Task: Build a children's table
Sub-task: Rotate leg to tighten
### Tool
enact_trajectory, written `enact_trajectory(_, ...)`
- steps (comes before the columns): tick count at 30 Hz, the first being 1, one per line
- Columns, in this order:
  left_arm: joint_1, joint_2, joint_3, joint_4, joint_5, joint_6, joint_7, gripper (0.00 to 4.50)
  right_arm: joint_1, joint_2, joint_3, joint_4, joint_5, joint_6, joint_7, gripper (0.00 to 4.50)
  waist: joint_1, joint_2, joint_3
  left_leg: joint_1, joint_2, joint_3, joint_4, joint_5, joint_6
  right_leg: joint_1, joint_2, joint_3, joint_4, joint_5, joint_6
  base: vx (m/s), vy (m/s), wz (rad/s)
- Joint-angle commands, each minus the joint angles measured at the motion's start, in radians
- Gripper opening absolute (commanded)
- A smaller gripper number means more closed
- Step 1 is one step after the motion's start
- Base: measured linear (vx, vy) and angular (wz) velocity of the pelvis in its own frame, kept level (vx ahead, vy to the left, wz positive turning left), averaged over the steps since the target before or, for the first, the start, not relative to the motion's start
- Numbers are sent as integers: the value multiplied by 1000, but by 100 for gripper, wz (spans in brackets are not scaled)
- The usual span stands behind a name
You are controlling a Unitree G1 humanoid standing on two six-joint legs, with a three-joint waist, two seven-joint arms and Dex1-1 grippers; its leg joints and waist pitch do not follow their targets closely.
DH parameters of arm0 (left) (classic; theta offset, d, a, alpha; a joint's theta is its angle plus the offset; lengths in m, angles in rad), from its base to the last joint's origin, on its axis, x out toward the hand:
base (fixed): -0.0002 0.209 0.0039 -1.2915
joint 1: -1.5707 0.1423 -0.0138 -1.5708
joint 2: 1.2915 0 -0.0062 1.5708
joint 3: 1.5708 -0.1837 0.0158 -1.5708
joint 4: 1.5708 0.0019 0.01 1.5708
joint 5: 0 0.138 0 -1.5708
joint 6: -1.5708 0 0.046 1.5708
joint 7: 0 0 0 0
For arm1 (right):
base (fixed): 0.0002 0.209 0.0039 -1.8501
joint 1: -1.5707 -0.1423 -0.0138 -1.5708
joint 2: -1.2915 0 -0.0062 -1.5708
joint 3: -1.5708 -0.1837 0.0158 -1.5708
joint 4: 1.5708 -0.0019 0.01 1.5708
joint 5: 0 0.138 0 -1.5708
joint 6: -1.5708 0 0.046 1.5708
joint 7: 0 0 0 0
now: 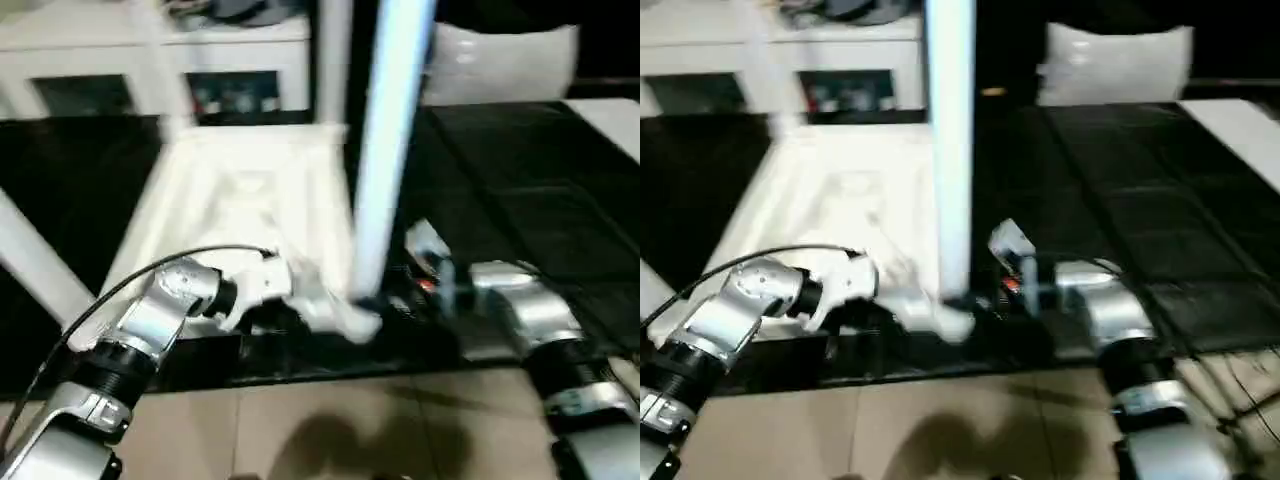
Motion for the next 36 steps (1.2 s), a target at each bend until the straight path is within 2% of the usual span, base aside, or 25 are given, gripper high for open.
enact_trajectory(1, 2, -94, -43, -66, -34, 32, 38, 0, -42, 77, -27, 12, -21, 64, -226, 199, -7, -7, -55, -9, 0, 3, -63, -205, 34, 65, -57, 33, -111, -576, 2, 0, 0, 0)
enact_trajectory(2, 1, -100, -41, -65, -31, 37, 50, 0, -44, 85, -30, 14, -25, 68, -248, 199, -23, -7, -53, -7, -3, 2, -59, -225, 37, 63, -54, 25, -117, -597, 13, 0, 0, 0)
enact_trajectory(3, -6, -130, -31, -62, -26, 66, 99, 0, -52, 110, -35, 23, -50, 85, -338, 199, -26, -6, -55, -5, -4, 1, -58, -234, 41, 63, -55, 23, -121, -604, 17, 0, 0, 0)
enact_trajectory(4, -13, -159, -20, -58, -24, 93, 143, 0, -58, 134, -44, 35, -64, 93, -415, 199, -39, -4, -53, -3, -2, 0, -59, -240, 43, 61, -53, 20, -123, -595, 14, 0, 0, 0)
enact_trajectory(5, -18, -184, -9, -58, -23, 114, 178, 0, -60, 155, -55, 44, -67, 93, -472, 199, -49, -1, -54, -3, -2, -2, -57, -249, 43, 64, -55, 12, -128, -597, 19, 0, 0, 0)
enact_trajectory(8, -41, -236, 13, -33, -14, 124, 264, 0, -58, 192, -70, 61, -69, 44, -538, 199, -56, 0, -60, -7, 0, -6, -59, -248, 59, 71, -57, 9, -129, -558, 20, 0, 0, 0)
enact_trajectory(9, -48, -250, 19, -28, -13, 127, 285, 0, -57, 205, -79, 64, -63, 29, -549, 233, -57, -1, -60, -4, 0, -4, -58, -245, 62, 65, -56, 11, -129, -543, 13, 0, 0, 0)
enact_trajectory(10, -53, -256, 20, -24, -10, 125, 294, 0, -55, 211, -82, 63, -62, 11, -550, 266, -55, -2, -64, -8, 1, -6, -61, -224, 67, 71, -59, 16, -121, -508, -5, 0, 0, 0)
enact_trajectory(11, -54, -259, 20, -26, -5, 128, 299, 0, -53, 215, -84, 58, -64, 5, -557, 266, -55, -1, -68, -18, 9, -10, -65, -191, 76, 76, -61, 24, -109, -454, -25, 0, 0, 0)
enact_trajectory(12, -59, -255, 18, -18, 5, 120, 302, 0, -44, 216, -87, 43, -58, -3, -544, 277, -55, -1, -68, -18, 9, -10, -65, -191, 76, 76, -61, 24, -109, -454, -25, 0, 0, 0)
enact_trajectory(13, -60, -250, 17, -15, 9, 118, 303, 0, -34, 216, -91, 23, -50, -4, -532, 289, -47, 0, -73, -16, 16, -9, -64, -143, 90, 71, -62, 38, -92, -358, -75, 0, 0, 0)
enact_trajectory(14, -60, -250, 17, -18, 14, 124, 308, 0, -27, 218, -94, 8, -46, -1, -534, 301, -39, -1, -74, -21, 18, -8, -64, -104, 102, 75, -63, 44, -80, -301, -102, 0, 0, 0)
enact_trajectory(16, -54, -238, 14, -24, 20, 123, 303, 0, -6, 206, -91, -25, -36, -2, -507, 315, -26, 3, -76, -22, 20, -7, -62, -60, 116, 77, -65, 49, -67, -233, -129, 0, 0, 0)
enact_trajectory(17, -49, -224, 12, -25, 22, 111, 290, 0, 3, 198, -91, -36, -31, -7, -497, 323, -21, 2, -78, -23, 20, -7, -61, -37, 125, 79, -65, 51, -60, -191, -142, 0, 0, 0)
enact_trajectory(18, -44, -209, 10, -23, 24, 96, 278, 0, 13, 188, -89, -49, -24, -15, -473, 323, -20, 0, -79, -23, 19, -6, -60, -29, 129, 78, -65, 52, -59, -181, -144, 0, 0, 0)
enact_trajectory(19, -40, -194, 10, -19, 26, 77, 265, 0, 24, 175, -88, -63, -19, -22, -451, 346, -14, 1, -77, -22, 20, -5, -61, -33, 136, 78, -65, 52, -59, -183, -146, 0, 0, 0)
enact_trajectory(20, -36, -178, 11, -14, 27, 67, 251, 0, 33, 160, -86, -72, -16, -34, -425, 346, -9, -1, -76, -21, 20, -3, -62, -47, 135, 78, -67, 52, -62, -207, -141, 0, 0, 0)
enact_trajectory(23, -32, -154, 9, -6, 28, 39, 224, 0, 46, 132, -82, -82, -17, -52, -382, 373, -5, -1, -70, -20, 20, -2, -66, -91, 113, 77, -66, 51, -72, -285, -119, 0, 0, 0)
enact_trajectory(28, -25, -82, -14, 14, 26, -46, 113, 0, 60, 23, -55, -98, -20, -79, -205, 408, 4, -2, -66, -14, 20, -1, -68, -144, 92, 72, -65, 53, -79, -347, -98, 0, 0, 0)
enact_trajectory(30, -23, -54, -33, 18, 20, -99, 50, 0, 57, -22, -44, -97, -13, -85, -126, 427, 11, -4, -67, -16, 20, -1, -67, -140, 97, 74, -65, 53, -77, -353, -94, 0, 0, 0)
enact_trajectory(32, -21, -33, -47, 15, 18, -123, 6, 0, 52, -55, -32, -92, -17, -97, -73, 427, 17, -4, -69, -15, 23, -1, -66, -132, 100, 72, -65, 55, -74, -342, -97, 0, 0, 0)
enact_trajectory(33, -21, 3, -78, 14, 23, -165, -69, 0, 41, -111, -5, -88, -19, -111, 32, 427, 24, -5, -70, -15, 24, -1, -65, -119, 103, 72, -64, 55, -68, -318, -109, 0, 0, 0)
enact_trajectory(36, -23, 23, -97, 18, 27, -196, -108, 0, 36, -136, 9, -91, -10, -105, 96, 427, 30, -6, -69, -18, 27, 1, -64, -119, 112, 71, -65, 57, -65, -308, -118, 0, 0, 0)
